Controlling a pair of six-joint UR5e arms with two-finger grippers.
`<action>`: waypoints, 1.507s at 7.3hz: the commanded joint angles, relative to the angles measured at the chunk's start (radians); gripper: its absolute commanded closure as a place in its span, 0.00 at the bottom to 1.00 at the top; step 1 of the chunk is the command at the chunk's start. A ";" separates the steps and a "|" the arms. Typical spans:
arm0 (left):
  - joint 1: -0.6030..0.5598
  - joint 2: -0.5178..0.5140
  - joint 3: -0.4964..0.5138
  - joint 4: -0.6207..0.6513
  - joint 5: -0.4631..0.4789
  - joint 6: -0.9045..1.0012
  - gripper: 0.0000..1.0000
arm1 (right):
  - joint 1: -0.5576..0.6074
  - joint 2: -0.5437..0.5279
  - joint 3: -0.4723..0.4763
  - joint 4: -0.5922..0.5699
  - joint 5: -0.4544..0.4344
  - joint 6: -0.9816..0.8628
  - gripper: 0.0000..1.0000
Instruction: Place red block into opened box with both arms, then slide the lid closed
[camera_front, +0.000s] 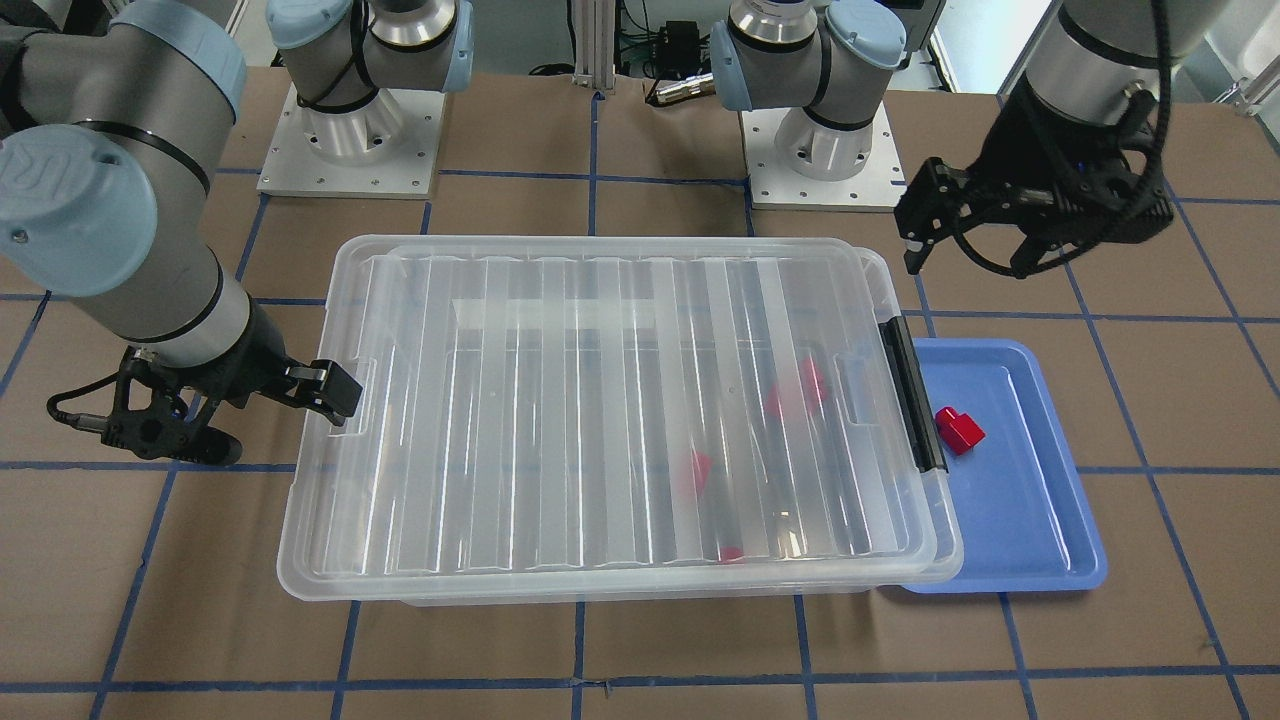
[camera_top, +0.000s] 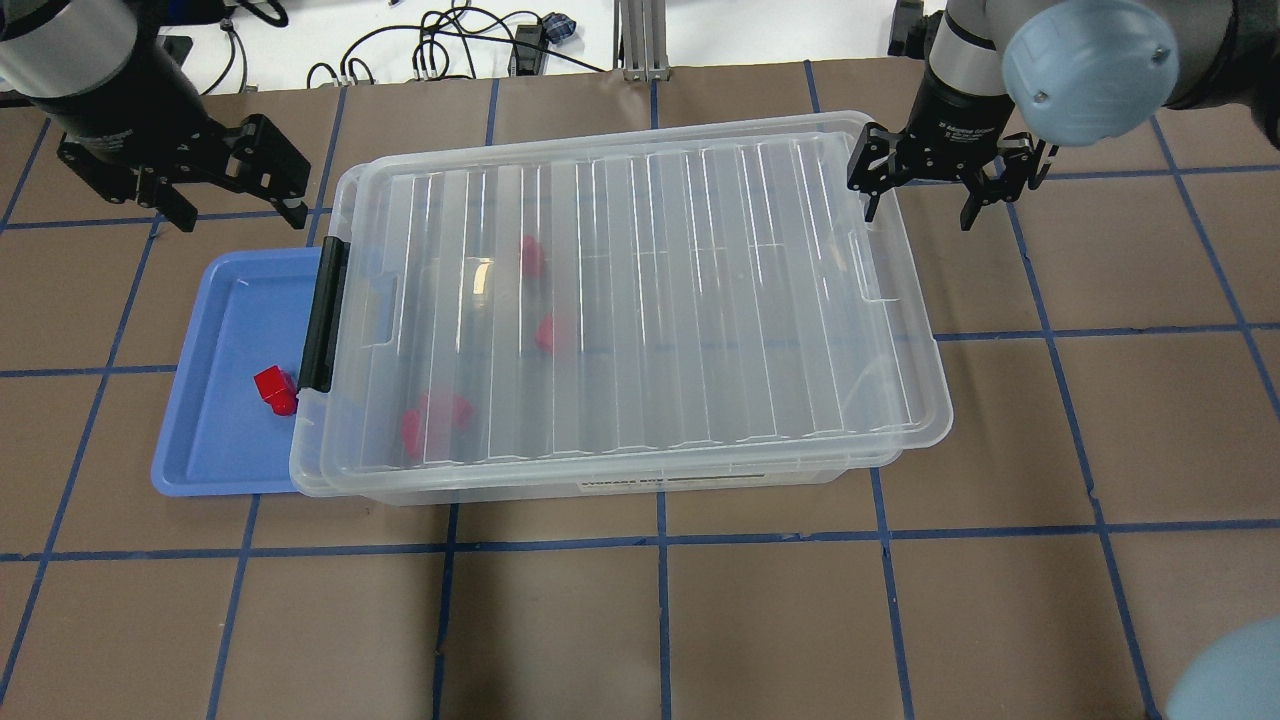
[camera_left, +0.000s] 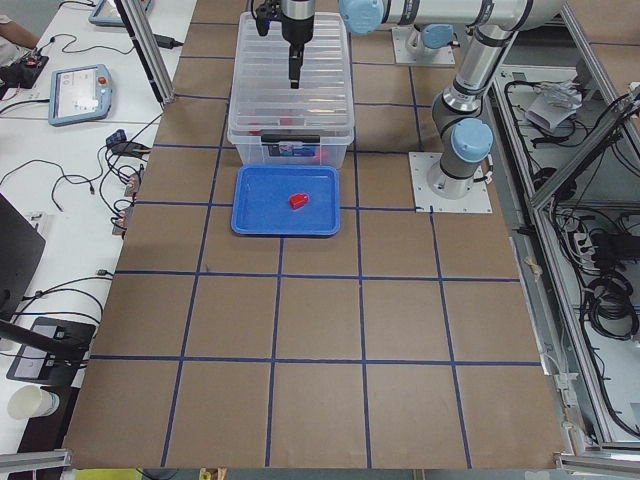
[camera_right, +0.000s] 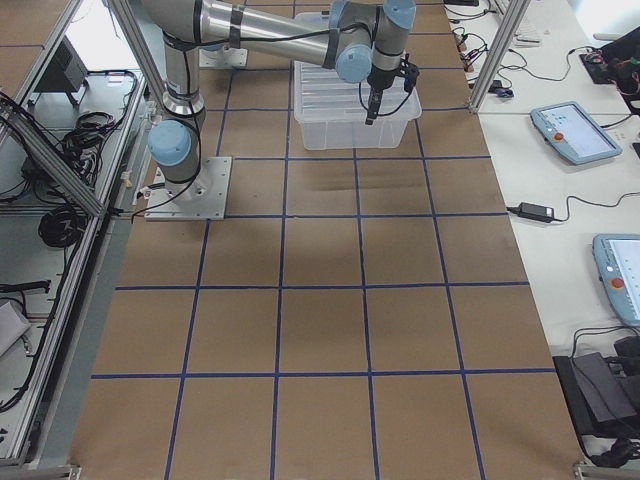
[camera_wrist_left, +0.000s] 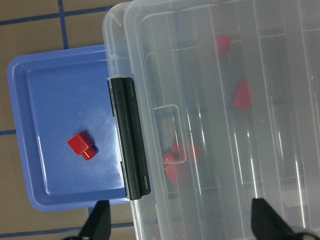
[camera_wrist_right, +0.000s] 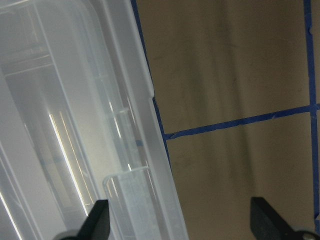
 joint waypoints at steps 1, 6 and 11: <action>0.133 -0.077 -0.080 0.091 -0.020 0.001 0.00 | -0.001 0.010 0.001 -0.017 -0.009 -0.009 0.00; 0.251 -0.169 -0.376 0.555 -0.017 -0.040 0.00 | -0.047 0.018 0.002 -0.015 0.010 -0.023 0.00; 0.273 -0.269 -0.398 0.570 -0.018 -0.111 0.00 | -0.047 0.039 0.004 0.006 0.067 -0.028 0.00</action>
